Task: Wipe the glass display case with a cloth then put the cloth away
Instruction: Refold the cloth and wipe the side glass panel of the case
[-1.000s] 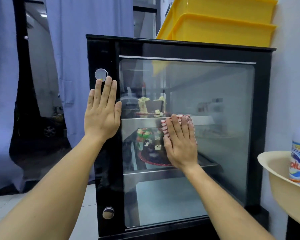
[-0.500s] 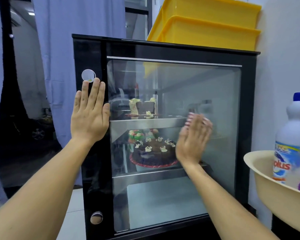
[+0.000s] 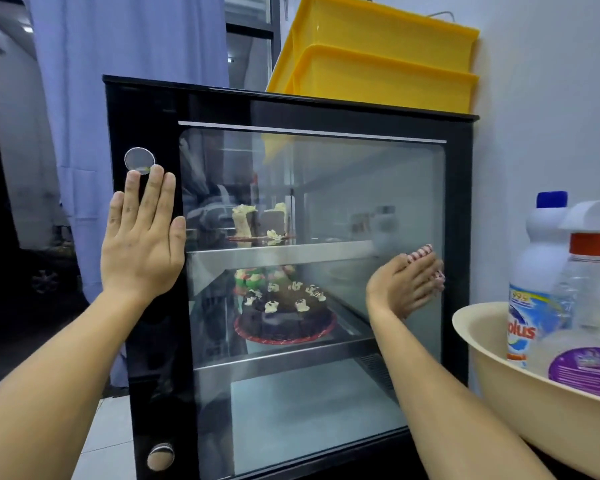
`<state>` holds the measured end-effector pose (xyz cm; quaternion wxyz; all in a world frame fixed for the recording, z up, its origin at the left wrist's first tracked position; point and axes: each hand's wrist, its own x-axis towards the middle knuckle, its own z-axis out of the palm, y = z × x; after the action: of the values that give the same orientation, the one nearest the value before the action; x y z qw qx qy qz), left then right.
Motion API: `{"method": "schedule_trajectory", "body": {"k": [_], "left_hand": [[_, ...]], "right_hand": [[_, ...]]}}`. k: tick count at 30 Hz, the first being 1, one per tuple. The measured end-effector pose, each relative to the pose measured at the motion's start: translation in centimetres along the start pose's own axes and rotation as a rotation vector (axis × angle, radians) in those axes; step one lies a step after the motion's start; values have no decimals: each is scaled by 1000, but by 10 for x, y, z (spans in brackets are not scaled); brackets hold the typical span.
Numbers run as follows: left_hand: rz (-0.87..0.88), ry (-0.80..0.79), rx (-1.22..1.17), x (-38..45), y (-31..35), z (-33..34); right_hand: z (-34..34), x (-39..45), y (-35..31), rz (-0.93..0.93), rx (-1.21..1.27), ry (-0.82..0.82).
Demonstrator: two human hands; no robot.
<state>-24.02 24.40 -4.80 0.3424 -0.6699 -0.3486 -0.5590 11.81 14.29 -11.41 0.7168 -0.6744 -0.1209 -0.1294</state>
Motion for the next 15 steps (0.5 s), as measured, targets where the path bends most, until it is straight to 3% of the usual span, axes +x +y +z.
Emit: {"method": "schedule_trajectory", "body": {"k": [4, 6, 9, 13, 15], "left_hand": [[1, 0, 9, 0, -1, -1], [-1, -7, 10, 1, -1, -1], [1, -8, 1, 0, -1, -1], [3, 10, 0, -1, 0, 0], [3, 26, 4, 0, 0, 0]], "right_hand": [[9, -3, -43, -458, -104, -92], [11, 17, -70, -575, -108, -123], [7, 48, -83, -417, -59, -83], [-4, 65, -53, 113, 67, -9], [-4, 49, -46, 261, 114, -47]]}}
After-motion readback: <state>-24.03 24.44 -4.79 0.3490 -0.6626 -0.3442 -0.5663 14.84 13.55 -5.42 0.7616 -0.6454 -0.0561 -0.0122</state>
